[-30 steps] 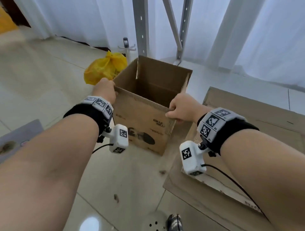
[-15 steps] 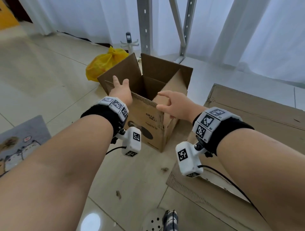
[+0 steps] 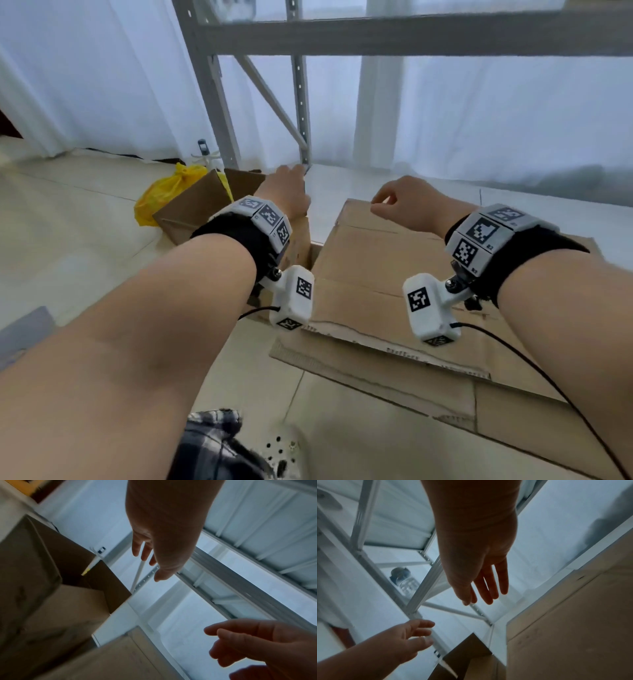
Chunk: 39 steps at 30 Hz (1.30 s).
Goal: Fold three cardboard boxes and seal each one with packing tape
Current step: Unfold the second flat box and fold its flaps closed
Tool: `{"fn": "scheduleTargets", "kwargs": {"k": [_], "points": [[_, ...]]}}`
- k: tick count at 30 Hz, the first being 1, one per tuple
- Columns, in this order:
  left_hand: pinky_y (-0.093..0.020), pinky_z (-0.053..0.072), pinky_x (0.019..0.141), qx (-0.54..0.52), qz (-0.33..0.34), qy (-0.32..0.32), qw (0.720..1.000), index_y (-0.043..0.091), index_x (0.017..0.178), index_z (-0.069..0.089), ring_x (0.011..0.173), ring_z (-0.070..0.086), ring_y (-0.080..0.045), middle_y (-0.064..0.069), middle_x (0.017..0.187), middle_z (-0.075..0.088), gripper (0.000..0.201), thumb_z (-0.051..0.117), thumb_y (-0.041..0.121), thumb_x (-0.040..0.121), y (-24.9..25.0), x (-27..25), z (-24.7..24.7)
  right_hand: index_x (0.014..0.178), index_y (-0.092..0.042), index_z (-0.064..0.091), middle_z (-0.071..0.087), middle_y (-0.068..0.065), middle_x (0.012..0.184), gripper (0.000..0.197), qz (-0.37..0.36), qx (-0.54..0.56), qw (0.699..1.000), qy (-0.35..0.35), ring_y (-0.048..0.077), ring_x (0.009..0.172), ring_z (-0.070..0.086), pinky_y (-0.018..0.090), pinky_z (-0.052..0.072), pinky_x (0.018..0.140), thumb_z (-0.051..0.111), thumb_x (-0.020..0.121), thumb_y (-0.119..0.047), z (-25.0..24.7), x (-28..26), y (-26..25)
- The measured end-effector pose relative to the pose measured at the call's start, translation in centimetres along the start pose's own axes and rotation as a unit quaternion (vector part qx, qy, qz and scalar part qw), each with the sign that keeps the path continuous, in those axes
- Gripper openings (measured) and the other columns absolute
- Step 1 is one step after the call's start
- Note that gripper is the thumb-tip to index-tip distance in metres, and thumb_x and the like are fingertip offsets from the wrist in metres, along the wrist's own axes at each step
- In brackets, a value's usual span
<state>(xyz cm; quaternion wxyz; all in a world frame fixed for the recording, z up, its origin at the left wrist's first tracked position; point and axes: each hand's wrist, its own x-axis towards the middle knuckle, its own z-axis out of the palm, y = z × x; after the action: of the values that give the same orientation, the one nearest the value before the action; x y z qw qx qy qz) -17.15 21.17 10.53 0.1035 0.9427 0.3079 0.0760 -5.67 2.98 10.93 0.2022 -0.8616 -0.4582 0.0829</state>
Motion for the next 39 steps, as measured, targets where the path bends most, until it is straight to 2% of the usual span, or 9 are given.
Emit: {"fn": "scheduleTargets", "kwargs": {"k": [8,11,14,16,19,25,30,34,39], "points": [[-0.039,0.040,0.102,-0.009,0.107,-0.074,0.991,0.015,0.141,0.038,0.123,0.047,-0.030,-0.012,0.139,0.044,0.051,0.049,0.020,0.092,12.8,-2.2,5.4,0.106,-0.011,0.068,0.063,0.001,0.106,0.023,0.125,-0.026,0.992,0.012,0.016,0.096,0.053,0.025,0.037,0.083,0.056,0.093,-0.025,-4.6,-10.2,12.2],[-0.039,0.039,0.103,0.043,0.147,-0.092,0.984,0.018,0.141,0.038,0.122,0.050,-0.028,-0.007,0.139,0.047,0.050,0.047,0.027,0.093,16.1,-2.2,6.9,0.102,-0.020,0.068,0.065,-0.004,0.100,0.020,0.198,-0.027,0.979,0.027,0.016,0.094,0.058,0.028,0.042,0.081,0.056,0.091,-0.032,-4.8,-12.6,16.0],[-0.032,0.037,0.098,0.075,0.188,-0.121,0.972,0.017,0.141,0.040,0.124,0.049,-0.023,-0.005,0.141,0.049,0.045,0.045,0.029,0.098,18.5,-2.4,9.0,0.114,-0.012,0.066,0.067,0.007,0.111,0.029,0.253,0.006,0.967,0.019,0.021,0.103,0.059,0.034,0.046,0.095,0.057,0.092,-0.029,-3.7,-14.5,19.8],[-0.034,0.038,0.100,0.069,0.207,-0.164,0.962,0.015,0.140,0.042,0.124,0.049,-0.024,-0.007,0.141,0.048,0.045,0.045,0.031,0.098,19.9,-2.2,11.1,0.122,-0.005,0.059,0.061,0.012,0.122,0.038,0.296,0.009,0.955,-0.010,0.026,0.112,0.056,0.036,0.043,0.099,0.057,0.093,-0.029,-2.8,-15.7,22.1],[-0.039,0.039,0.106,0.073,0.233,-0.210,0.947,0.014,0.141,0.040,0.127,0.047,-0.024,-0.008,0.144,0.043,0.051,0.047,0.038,0.097,21.2,-1.7,14.3,0.129,0.000,0.053,0.054,0.016,0.133,0.046,0.351,-0.015,0.935,-0.054,0.030,0.123,0.050,0.034,0.038,0.102,0.054,0.095,-0.031,-2.0,-17.3,25.0],[-0.045,0.039,0.106,0.113,0.220,-0.279,0.928,0.011,0.146,0.031,0.129,0.043,-0.031,-0.015,0.145,0.038,0.074,0.052,0.055,0.090,24.0,-0.8,19.0,0.134,0.001,0.045,0.051,0.018,0.136,0.049,0.410,0.024,0.911,-0.042,0.031,0.124,0.048,0.035,0.038,0.101,0.057,0.094,-0.026,0.1,-19.3,28.5],[-0.046,0.039,0.106,0.153,0.229,-0.278,0.920,0.014,0.145,0.033,0.129,0.042,-0.033,-0.013,0.143,0.042,0.082,0.057,0.063,0.082,25.0,0.4,20.0,0.145,-0.001,0.028,0.043,0.018,0.142,0.068,0.453,0.112,0.884,0.036,0.031,0.131,0.042,0.035,0.035,0.104,0.064,0.090,-0.017,1.2,-19.2,29.8],[-0.037,0.045,0.095,0.146,0.236,-0.278,0.920,0.008,0.124,0.051,0.112,0.052,-0.027,-0.012,0.126,0.054,0.072,0.060,0.064,0.079,24.4,0.3,19.7,0.129,0.007,0.046,0.055,0.019,0.125,0.059,0.479,0.163,0.858,0.086,0.037,0.120,0.050,0.044,0.041,0.103,0.067,0.088,-0.030,1.6,-18.5,31.1],[-0.041,0.023,0.116,0.085,0.248,-0.267,0.927,0.015,0.150,0.025,0.143,0.021,-0.028,-0.008,0.158,0.018,0.085,0.057,0.059,0.085,22.3,-0.8,19.4,0.125,0.004,0.054,0.062,0.020,0.119,0.069,0.457,0.245,0.835,0.184,0.038,0.111,0.058,0.050,0.047,0.098,0.064,0.081,-0.047,1.4,-17.5,31.9]]}}
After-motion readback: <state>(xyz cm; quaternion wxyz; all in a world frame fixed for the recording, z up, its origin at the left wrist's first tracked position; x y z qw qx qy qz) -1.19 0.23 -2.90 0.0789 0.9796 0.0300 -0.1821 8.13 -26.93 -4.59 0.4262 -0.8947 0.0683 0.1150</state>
